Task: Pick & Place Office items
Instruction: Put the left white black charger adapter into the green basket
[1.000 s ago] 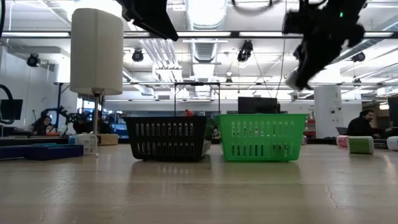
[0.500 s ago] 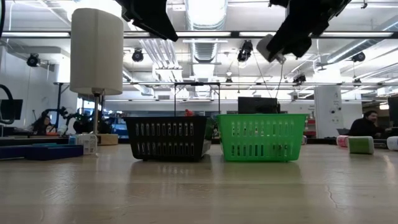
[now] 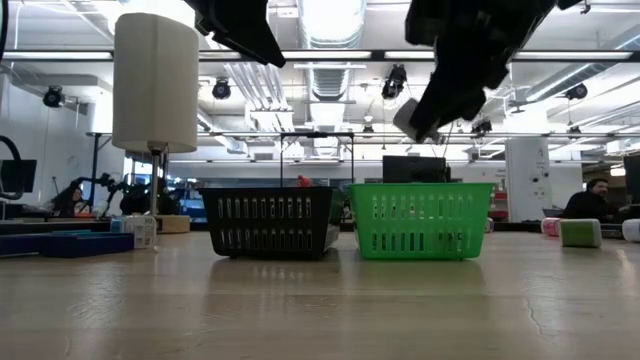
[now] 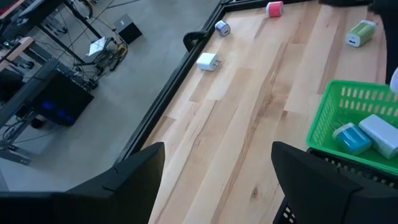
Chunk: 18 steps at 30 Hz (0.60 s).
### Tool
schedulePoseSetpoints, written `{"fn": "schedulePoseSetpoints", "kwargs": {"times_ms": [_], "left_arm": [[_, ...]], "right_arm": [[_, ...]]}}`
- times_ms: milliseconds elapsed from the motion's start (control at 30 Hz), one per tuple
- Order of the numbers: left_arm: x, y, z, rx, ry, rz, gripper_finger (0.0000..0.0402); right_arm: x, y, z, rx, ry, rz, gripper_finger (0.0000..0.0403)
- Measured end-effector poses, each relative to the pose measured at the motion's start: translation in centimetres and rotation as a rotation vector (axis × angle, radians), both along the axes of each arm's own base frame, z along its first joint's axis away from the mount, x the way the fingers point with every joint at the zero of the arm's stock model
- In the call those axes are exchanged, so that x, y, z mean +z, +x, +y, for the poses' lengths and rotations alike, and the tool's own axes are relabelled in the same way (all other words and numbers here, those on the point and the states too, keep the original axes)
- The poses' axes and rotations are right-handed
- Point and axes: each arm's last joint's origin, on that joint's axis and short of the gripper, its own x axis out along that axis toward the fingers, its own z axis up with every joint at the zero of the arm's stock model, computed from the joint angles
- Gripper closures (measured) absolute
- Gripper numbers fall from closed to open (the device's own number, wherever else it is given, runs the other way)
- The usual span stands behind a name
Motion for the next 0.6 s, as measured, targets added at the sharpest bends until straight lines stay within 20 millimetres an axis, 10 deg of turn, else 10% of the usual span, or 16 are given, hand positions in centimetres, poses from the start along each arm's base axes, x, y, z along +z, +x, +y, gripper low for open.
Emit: {"fn": "schedulePoseSetpoints", "kwargs": {"times_ms": [600], "left_arm": [[-0.1, -0.1, 0.0, 0.007, -0.006, 0.006, 0.0099]], "right_arm": [[-1.8, 2.1, 0.0, 0.025, -0.010, 0.097, 0.0280]]}}
